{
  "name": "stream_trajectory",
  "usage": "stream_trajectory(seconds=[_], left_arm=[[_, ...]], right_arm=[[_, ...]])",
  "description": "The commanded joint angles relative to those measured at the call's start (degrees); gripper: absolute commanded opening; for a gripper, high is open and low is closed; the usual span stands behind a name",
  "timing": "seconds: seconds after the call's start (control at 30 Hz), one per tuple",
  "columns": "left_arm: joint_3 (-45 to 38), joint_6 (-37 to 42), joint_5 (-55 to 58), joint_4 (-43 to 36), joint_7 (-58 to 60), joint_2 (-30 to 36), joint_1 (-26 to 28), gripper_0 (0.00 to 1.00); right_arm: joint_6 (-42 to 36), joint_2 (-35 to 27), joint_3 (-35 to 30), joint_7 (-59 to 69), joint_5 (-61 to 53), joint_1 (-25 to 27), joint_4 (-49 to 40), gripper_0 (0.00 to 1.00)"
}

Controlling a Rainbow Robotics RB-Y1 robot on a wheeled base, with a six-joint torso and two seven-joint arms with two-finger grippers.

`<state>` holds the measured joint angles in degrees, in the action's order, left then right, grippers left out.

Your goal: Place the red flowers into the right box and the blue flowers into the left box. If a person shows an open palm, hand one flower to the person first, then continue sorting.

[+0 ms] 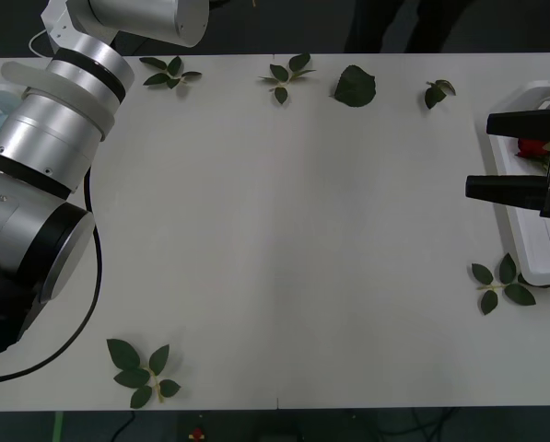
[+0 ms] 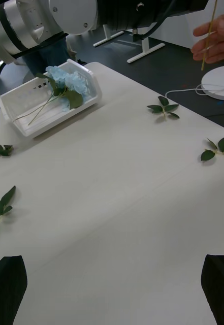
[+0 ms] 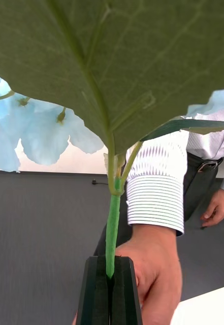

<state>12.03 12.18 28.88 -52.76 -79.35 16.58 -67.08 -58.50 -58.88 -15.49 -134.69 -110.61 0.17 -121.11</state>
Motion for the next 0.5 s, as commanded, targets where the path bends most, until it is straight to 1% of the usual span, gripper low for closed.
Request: stream_trajectory(seconds=[0.03,0.5], left_arm=[[-0.5,-0.9,0.1,-0.7,-4.1,-1.2,-4.0,0.00],[-0.5,-0.9,0.1,-0.7,-4.1,-1.2,-4.0,0.00]], right_arm=[[-0.1,1.1,0.3,-1.4,-0.7,-1.5,-1.6,1.00],[-0.1,1.1,0.3,-1.4,-0.7,-1.5,-1.6,1.00]])
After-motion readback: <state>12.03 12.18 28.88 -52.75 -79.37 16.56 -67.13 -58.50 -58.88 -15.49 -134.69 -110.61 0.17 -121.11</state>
